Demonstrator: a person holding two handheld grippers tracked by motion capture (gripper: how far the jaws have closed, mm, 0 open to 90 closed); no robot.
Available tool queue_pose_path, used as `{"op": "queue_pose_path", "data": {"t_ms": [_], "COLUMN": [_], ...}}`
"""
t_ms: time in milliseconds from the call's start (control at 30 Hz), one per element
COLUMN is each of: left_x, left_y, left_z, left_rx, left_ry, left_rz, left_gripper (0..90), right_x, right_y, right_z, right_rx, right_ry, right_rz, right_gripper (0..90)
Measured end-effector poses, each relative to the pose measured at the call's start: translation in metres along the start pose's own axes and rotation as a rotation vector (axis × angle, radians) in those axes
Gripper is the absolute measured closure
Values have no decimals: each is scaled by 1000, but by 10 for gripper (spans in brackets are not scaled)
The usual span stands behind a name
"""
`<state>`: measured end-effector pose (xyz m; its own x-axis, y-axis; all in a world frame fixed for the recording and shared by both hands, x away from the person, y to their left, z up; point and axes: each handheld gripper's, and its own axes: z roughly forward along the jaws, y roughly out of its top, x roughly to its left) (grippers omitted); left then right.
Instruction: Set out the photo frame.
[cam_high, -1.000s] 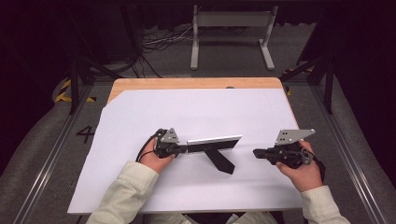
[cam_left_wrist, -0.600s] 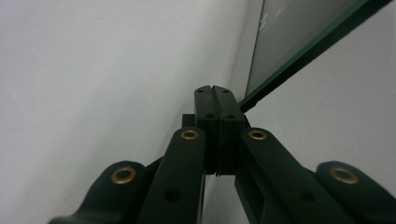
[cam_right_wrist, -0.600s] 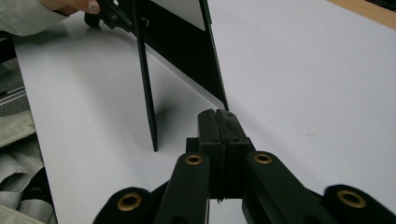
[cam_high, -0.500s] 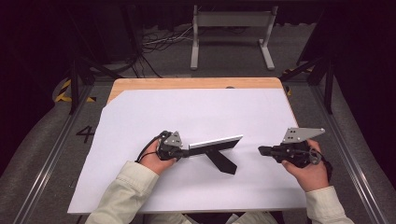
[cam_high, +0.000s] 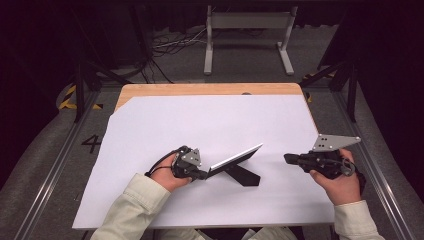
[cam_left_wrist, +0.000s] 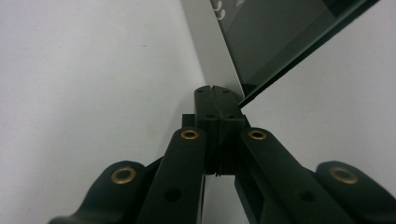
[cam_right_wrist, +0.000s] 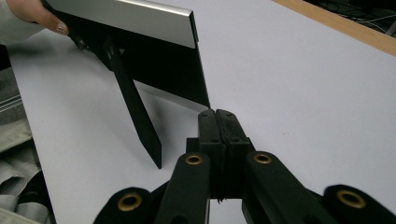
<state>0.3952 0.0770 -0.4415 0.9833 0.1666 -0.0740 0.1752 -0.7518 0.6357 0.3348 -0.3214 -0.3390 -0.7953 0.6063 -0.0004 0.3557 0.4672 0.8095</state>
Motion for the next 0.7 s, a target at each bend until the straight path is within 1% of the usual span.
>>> {"op": "queue_pose_path", "data": {"t_ms": [67, 133, 200, 267, 300, 333, 400, 533, 700], "left_x": [-2, -4, -6, -7, -10, -12, -13, -20, -25], "left_y": [2, 3, 5, 5, 6, 6, 7, 10, 13], "left_z": [1, 1, 2, 2, 3, 4, 4, 7, 9], "left_rx": [13, 16, 29, 30, 36, 39, 39, 53, 61], "left_ry": [-15, -22, -42, -48, -64, -71, -74, -103, -116], "left_rz": [17, 12, 28, 28, 30, 37, 39, 56, 67], "left_gripper": [900, 900, 900, 900, 900, 900, 900, 900, 900], "right_x": [-1, -1, -1, -1, -1, -1, -1, -1, -1], "right_y": [0, 0, -1, -1, -1, -1, -1, 0, 0], "right_z": [-1, -2, -3, -3, -3, -3, -3, -3, -1], "right_rx": [-2, -3, -2, -1, -1, -1, -1, 1, 3], "right_ry": [-4, -4, -6, -7, -6, -6, -6, -5, -3], "right_rz": [1, 1, 3, 2, 2, 2, 2, 0, 0], "right_gripper": [897, 897, 897, 897, 897, 897, 897, 897, 897]}}
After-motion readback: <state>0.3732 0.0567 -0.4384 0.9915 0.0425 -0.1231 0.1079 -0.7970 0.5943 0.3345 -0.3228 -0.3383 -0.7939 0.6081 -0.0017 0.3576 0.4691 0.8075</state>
